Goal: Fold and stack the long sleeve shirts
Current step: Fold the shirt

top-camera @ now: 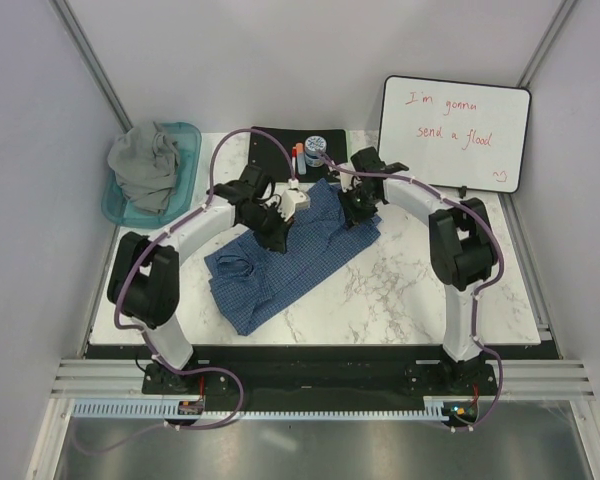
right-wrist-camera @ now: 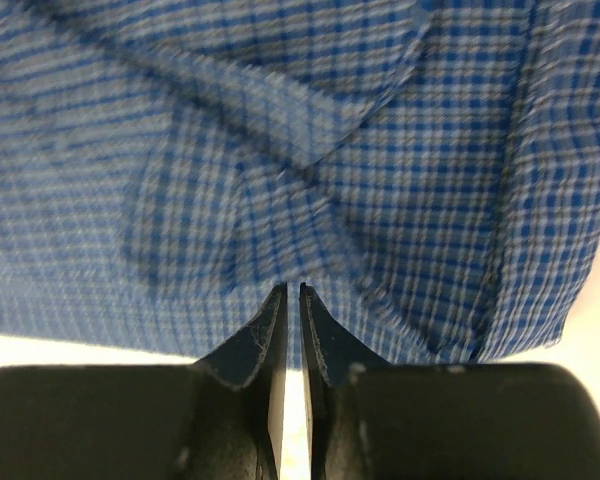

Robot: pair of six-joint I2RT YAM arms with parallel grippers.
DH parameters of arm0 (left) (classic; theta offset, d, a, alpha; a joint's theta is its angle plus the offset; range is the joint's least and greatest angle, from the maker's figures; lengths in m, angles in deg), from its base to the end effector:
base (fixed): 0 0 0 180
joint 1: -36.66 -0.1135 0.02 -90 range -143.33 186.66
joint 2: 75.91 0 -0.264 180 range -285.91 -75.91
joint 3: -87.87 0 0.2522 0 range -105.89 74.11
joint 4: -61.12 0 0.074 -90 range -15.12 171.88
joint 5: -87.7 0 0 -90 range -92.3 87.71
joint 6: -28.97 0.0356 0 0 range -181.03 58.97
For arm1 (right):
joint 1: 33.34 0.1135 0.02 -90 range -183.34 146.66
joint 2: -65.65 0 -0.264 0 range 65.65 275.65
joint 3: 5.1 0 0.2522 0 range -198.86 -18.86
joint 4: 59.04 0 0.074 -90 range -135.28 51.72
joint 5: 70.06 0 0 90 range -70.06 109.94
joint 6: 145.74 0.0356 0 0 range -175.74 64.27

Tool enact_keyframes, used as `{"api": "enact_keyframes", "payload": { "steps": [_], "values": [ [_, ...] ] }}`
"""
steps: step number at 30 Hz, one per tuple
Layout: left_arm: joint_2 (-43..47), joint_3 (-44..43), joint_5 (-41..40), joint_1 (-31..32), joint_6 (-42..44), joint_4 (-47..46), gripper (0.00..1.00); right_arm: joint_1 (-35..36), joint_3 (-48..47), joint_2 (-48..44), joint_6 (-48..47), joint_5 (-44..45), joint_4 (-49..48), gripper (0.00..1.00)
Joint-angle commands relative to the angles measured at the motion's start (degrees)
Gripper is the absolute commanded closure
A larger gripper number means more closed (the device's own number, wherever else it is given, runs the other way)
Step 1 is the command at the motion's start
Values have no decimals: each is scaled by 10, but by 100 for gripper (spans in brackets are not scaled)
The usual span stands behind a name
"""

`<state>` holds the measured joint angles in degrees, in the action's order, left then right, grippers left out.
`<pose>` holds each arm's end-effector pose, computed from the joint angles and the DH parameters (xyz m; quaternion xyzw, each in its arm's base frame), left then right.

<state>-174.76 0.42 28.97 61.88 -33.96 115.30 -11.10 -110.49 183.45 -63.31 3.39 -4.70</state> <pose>0.3097 -0.1663 0.2294 0.4659 0.8198 -0.2601 0.2079 0.3961 0.1729 0.1935 -0.2773 0.9292 0.1653 0.1798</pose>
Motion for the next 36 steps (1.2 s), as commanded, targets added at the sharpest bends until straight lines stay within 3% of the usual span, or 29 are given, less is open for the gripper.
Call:
{"api": "enact_keyframes", "payload": {
  "steps": [1, 9, 17, 21, 26, 31, 36],
  "values": [
    [-20, 3, -39, 12, -21, -30, 86, -9, 1, 20, 51, 41, -84, 84],
    [-84, 1, -84, 38, -29, -32, 98, -30, 24, 31, 169, 25, -150, 84],
    [-138, 19, -128, 55, -31, -24, 98, -62, 29, 38, 172, -29, -131, 87],
    [-143, 22, -132, 55, -46, -18, 98, -64, 58, -33, 125, -73, -108, 87],
    [-156, 11, -110, 55, -83, -4, 98, -46, 105, -123, 152, -109, -119, 81],
    [-166, 7, -90, 59, -120, 4, 98, 17, 82, -73, 152, -83, -125, 80],
    [-157, 16, -40, 71, -154, 6, 98, 19, 61, -4, 137, -29, -106, 82]
  ]
}}
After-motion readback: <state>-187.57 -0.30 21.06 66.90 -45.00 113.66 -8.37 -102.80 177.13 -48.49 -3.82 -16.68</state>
